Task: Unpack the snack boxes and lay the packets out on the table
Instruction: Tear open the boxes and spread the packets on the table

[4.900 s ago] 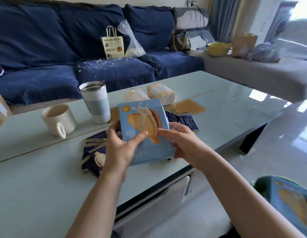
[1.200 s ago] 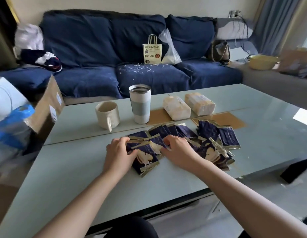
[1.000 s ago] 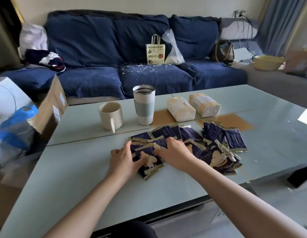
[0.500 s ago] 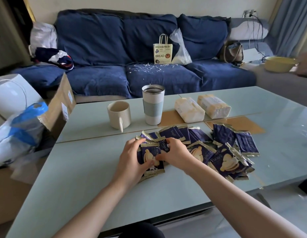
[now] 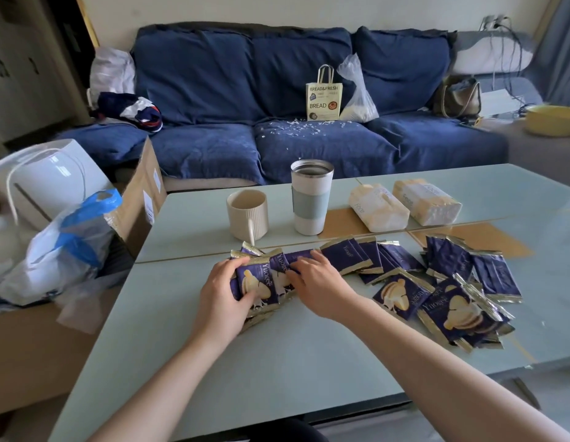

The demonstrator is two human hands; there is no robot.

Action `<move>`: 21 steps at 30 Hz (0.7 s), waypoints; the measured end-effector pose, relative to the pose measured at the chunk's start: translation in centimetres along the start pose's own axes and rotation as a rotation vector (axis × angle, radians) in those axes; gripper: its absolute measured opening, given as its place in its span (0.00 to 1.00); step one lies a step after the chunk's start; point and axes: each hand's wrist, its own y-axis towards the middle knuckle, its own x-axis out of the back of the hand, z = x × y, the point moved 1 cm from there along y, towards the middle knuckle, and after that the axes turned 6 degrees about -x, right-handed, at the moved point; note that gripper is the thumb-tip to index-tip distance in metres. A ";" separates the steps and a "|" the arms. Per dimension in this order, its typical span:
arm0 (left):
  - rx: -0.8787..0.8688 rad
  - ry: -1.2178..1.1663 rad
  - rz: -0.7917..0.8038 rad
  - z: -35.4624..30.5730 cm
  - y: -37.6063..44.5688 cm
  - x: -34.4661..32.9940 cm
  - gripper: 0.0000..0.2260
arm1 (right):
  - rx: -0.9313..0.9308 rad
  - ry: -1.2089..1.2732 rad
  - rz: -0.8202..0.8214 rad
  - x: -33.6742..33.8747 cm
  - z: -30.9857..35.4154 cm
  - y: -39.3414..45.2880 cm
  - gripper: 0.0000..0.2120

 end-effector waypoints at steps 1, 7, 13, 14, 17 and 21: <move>0.007 0.001 -0.001 0.4 0.0 0.2 0.25 | 0.009 0.004 0.022 -0.3 0.1 -0.1 0.18; 0.164 -0.108 0.027 2.2 0.9 1.7 0.33 | -0.023 0.162 0.086 -0.7 2.1 -0.6 0.31; 0.212 -0.128 0.076 3.9 2.6 2.6 0.34 | 0.146 0.013 -0.005 -1.2 3.0 0.2 0.26; 0.191 -0.084 0.063 4.1 2.8 2.7 0.32 | 0.171 -0.065 -0.038 -1.3 2.9 0.3 0.25; 0.164 -0.015 0.051 4.3 3.2 2.9 0.30 | 0.162 -0.209 -0.033 -1.9 2.5 0.6 0.24; 0.157 -0.039 0.096 4.8 3.4 3.3 0.26 | 0.123 -0.169 -0.016 -2.2 1.7 0.6 0.23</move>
